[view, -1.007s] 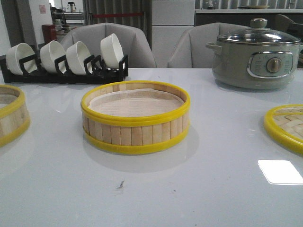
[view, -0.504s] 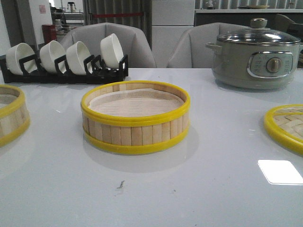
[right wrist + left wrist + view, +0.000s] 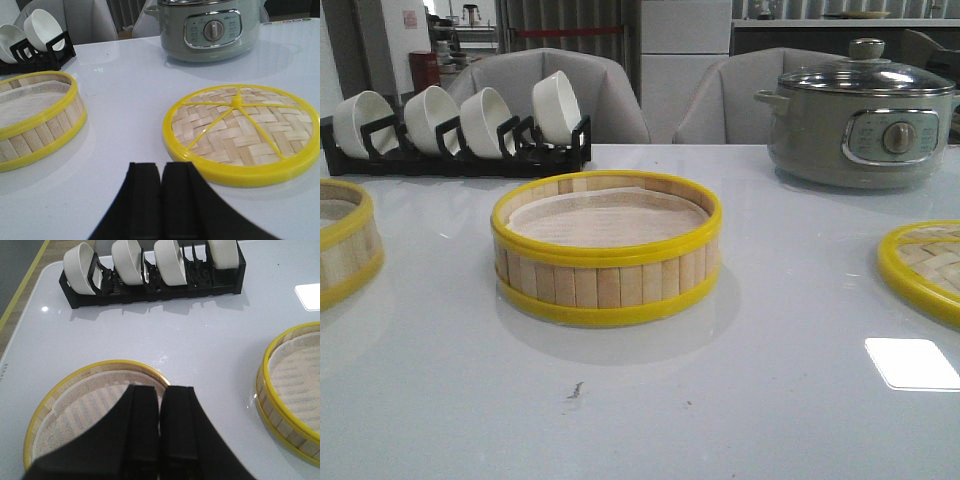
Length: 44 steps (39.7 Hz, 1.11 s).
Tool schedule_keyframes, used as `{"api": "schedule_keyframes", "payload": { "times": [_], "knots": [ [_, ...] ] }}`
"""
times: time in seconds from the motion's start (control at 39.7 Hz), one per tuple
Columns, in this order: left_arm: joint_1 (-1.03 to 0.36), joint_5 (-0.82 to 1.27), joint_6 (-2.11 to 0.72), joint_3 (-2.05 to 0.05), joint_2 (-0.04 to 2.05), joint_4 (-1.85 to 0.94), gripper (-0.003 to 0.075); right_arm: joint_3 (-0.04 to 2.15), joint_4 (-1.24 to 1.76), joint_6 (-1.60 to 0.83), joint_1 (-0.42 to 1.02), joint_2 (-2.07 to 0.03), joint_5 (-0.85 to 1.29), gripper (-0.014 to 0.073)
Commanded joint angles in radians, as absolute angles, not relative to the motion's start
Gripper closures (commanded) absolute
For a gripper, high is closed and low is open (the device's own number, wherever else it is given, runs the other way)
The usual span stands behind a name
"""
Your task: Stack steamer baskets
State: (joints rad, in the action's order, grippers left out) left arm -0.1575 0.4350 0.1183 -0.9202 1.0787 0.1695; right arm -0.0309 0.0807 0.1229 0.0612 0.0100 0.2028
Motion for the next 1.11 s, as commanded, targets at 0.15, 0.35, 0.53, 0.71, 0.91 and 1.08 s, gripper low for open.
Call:
{"api": "schedule_keyframes", "payload": {
  "times": [0.15,0.35,0.53,0.71,0.91,1.08],
  "knots": [
    [-0.164,0.374,0.124,-0.958,1.065,0.176,0.0636,-0.015,0.078,0.123,0.060,0.031,0.095,0.0568],
    [-0.164,0.374,0.124,-0.958,1.065,0.176,0.0636,-0.015,0.118,0.166,0.062,0.031,-0.029,0.0568],
    [-0.164,0.374,0.124,-0.958,1.065,0.178,0.0636,0.051,0.123,0.194,0.071,0.031,-0.070,0.0568],
    [-0.164,0.372,0.124,-0.958,1.065,0.208,0.0636,0.348,0.119,0.202,0.071,-0.093,0.266,0.0568],
    [-0.164,0.375,0.124,-0.958,1.065,0.212,0.0636,0.609,0.108,0.202,0.071,-0.466,0.370,0.0568],
    [-0.164,0.394,0.124,-0.958,1.065,0.210,0.0636,0.719,0.108,0.202,0.071,-0.678,0.434,0.0568]
  ]
}}
